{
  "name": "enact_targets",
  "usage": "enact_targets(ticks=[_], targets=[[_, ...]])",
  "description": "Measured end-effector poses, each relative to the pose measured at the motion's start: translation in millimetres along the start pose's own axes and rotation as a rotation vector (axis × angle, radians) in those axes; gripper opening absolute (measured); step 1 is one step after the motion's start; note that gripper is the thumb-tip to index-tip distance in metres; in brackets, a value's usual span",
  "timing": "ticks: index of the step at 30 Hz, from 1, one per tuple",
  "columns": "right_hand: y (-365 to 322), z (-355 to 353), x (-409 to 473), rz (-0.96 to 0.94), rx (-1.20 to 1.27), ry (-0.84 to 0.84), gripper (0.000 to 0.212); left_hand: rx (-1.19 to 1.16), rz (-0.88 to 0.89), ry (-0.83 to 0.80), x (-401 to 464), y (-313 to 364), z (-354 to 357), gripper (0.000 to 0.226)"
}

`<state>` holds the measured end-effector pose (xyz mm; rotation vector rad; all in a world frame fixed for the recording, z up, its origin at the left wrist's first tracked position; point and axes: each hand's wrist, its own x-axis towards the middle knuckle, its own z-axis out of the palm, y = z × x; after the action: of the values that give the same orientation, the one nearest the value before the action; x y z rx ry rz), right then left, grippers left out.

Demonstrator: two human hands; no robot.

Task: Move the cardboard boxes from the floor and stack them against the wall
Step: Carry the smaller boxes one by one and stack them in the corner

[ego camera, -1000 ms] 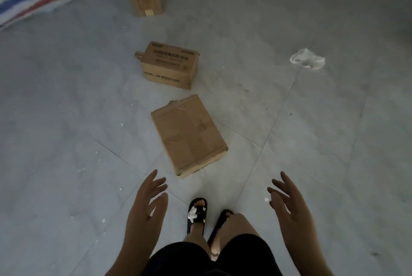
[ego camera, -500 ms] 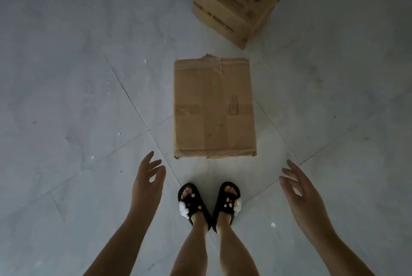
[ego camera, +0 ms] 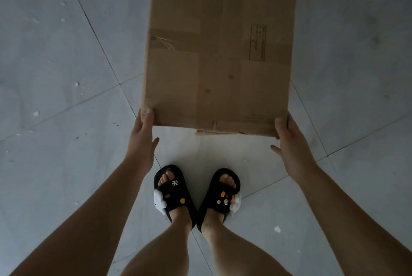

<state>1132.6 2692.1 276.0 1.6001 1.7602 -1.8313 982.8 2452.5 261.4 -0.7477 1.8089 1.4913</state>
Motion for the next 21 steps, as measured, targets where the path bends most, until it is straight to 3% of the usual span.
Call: enact_targets(ticks=[6, 9, 15, 18, 21], targets=[[-55, 7, -40, -0.045, 0.132, 0.09, 0.025, -0.075, 0.042, 0.115, -44, 53, 8, 0.021], [-94, 8, -66, -0.064, 0.235, 0.108, 0.02, -0.123, 0.072, 0.145, -77, 88, -2, 0.018], [-157, 4, -157, 0.0, 0.181, 0.074, 0.031, -0.129, 0.042, 0.213, -170, 144, -45, 0.016], [-192, 0, -214, -0.007, 0.154, 0.053, 0.025, -0.174, 0.029, 0.246, -229, 170, -74, 0.02], [-231, -9, -270, -0.088, 0.112, -0.003, 0.025, -0.256, 0.045, 0.26, -297, 198, -99, 0.007]])
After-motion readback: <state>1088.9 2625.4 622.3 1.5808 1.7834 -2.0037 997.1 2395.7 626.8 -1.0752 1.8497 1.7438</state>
